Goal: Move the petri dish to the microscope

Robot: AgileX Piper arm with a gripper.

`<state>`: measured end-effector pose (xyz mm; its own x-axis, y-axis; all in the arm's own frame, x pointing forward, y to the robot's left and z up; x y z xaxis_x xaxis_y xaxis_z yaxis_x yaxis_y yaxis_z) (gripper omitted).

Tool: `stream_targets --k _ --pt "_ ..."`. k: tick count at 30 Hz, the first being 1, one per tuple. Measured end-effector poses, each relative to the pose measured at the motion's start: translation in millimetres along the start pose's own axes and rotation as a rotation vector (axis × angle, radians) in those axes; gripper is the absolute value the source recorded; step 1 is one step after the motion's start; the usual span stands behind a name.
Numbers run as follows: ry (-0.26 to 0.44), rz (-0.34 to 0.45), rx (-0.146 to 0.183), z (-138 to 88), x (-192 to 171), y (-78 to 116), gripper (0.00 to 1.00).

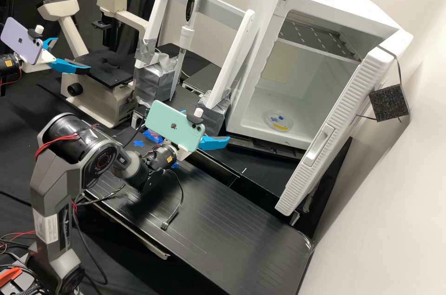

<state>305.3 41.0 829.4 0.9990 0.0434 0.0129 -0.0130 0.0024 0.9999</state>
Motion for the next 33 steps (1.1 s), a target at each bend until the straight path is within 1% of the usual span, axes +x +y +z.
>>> stream_targets --k 9,12,13,14,15,16,21,25,26,29,33 --pt "0.000 0.000 -0.003 0.4 0.0 0.4 1.00" --pt "0.008 0.011 -0.018 9.0 -4.2 6.5 1.00" --pt "0.006 0.019 -0.017 12.0 -5.8 8.5 1.00" --pt "0.005 0.029 -0.010 16.9 -8.3 12.1 1.00" --pt "0.006 0.043 0.006 23.4 -12.3 16.9 1.00" --pt "0.006 0.054 0.014 28.0 -14.9 20.7 1.00" --pt "-0.006 0.129 0.066 55.3 -26.5 47.1 1.00" --pt "-0.045 0.208 0.093 76.9 -25.2 72.2 1.00" --pt "-0.047 0.226 0.093 79.8 -22.1 78.8 1.00" --pt "-0.048 0.273 0.075 88.6 -9.8 97.5 1.00" --pt "-0.038 0.294 0.057 91.9 11.8 114.2 1.00"
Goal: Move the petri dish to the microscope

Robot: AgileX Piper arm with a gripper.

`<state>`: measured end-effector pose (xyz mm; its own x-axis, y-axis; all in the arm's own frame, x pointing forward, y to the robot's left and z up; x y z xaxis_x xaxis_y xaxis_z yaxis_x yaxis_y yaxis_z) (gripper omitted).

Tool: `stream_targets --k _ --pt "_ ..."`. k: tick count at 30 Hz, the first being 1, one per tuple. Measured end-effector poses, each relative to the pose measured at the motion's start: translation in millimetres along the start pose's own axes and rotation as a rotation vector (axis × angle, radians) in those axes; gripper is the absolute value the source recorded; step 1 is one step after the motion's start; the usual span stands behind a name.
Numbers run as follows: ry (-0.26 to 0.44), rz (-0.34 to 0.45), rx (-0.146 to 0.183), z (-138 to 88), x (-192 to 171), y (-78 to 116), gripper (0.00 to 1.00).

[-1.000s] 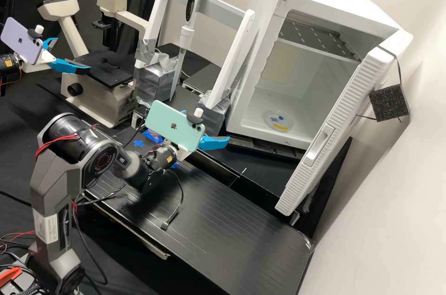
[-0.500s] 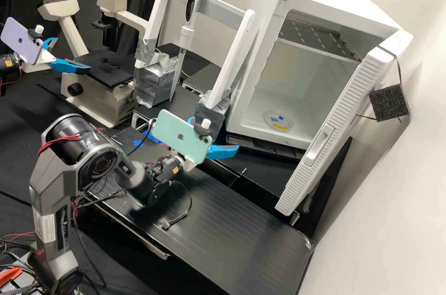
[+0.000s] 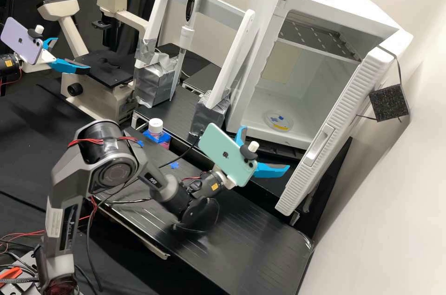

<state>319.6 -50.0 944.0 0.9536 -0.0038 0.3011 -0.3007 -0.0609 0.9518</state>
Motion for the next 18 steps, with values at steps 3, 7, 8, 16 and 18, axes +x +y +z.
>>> stream_targets --k 3,7,8,16,18 --pt "0.005 0.000 -0.012 0.1 21.8 3.2 1.00" --pt "0.037 -0.033 0.007 -3.4 54.1 1.9 1.00" --pt "0.046 -0.052 0.011 -3.9 61.4 -0.2 1.00" --pt "0.122 -0.187 0.046 -1.2 99.3 -12.8 1.00" --pt "0.123 -0.199 0.030 0.9 105.9 -13.7 1.00"
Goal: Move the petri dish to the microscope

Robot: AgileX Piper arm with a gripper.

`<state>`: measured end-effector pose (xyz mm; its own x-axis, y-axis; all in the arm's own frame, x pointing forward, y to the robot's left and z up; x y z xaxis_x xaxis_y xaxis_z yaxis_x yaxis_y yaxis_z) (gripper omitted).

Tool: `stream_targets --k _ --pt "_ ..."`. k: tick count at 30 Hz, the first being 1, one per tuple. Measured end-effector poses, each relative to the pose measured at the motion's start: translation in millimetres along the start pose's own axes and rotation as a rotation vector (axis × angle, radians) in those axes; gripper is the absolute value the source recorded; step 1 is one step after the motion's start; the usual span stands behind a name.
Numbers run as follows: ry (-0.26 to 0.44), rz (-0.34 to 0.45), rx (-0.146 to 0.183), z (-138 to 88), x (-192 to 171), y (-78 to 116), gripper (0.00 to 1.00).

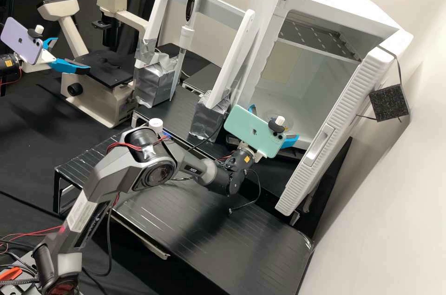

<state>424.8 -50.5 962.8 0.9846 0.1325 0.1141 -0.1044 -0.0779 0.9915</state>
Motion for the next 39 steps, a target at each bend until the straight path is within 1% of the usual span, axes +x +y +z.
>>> stream_targets --k 2,5,9,12,15,17,19,23,30,39 --pt "-0.002 -0.011 -0.017 2.6 6.8 0.2 1.00" --pt "-0.006 -0.014 -0.029 4.7 18.7 -0.3 1.00" --pt "-0.007 -0.031 -0.062 6.3 34.4 -1.6 1.00" --pt "-0.018 -0.060 -0.098 8.3 47.0 -6.0 1.00" --pt "-0.039 -0.076 -0.116 12.6 56.8 -10.7 1.00" --pt "-0.046 -0.078 -0.121 15.3 62.0 -12.5 1.00" --pt "-0.038 -0.075 -0.126 14.9 67.2 -13.2 1.00" --pt "-0.044 -0.065 -0.136 16.3 74.6 -10.9 1.00" --pt "-0.042 -0.060 -0.140 22.8 80.9 -12.3 1.00" --pt "-0.047 -0.059 -0.142 22.8 81.2 -11.7 1.00"
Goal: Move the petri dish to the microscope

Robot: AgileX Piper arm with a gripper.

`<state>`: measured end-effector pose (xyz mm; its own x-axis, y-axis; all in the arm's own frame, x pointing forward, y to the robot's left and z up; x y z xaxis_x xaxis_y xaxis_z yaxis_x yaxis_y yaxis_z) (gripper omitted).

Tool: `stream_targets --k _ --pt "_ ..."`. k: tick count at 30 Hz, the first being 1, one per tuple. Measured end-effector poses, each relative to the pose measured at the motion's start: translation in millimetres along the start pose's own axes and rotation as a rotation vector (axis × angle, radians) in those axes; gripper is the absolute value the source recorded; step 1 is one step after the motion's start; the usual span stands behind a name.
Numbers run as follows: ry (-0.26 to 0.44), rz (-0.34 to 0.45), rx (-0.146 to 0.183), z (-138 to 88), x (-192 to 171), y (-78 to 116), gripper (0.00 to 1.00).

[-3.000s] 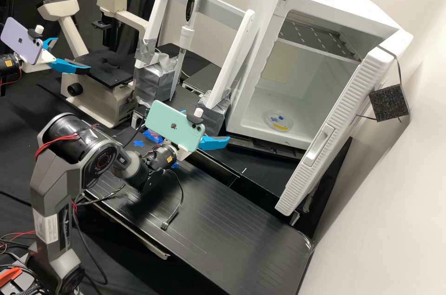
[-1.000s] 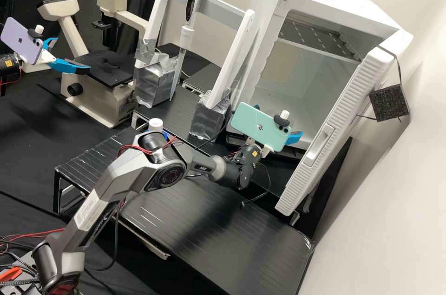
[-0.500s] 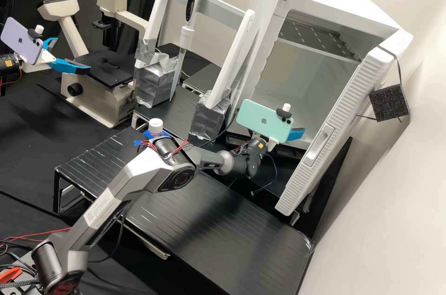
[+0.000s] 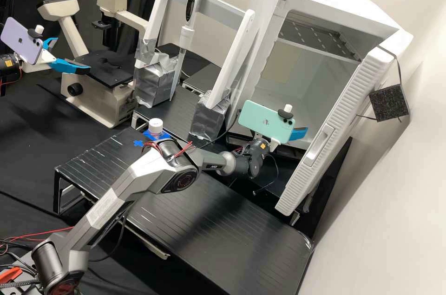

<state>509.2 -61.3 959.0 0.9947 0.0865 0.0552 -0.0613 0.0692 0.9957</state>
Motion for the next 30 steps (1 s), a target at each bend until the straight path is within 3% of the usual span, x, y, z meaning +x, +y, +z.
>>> stream_targets --k 9,18,30 --pt "-0.016 -0.015 -0.039 -4.8 -1.7 5.8 1.00" --pt "-0.049 -0.026 -0.109 -9.9 2.0 16.1 1.00" --pt "-0.051 -0.028 -0.115 -10.0 2.2 16.4 1.00"
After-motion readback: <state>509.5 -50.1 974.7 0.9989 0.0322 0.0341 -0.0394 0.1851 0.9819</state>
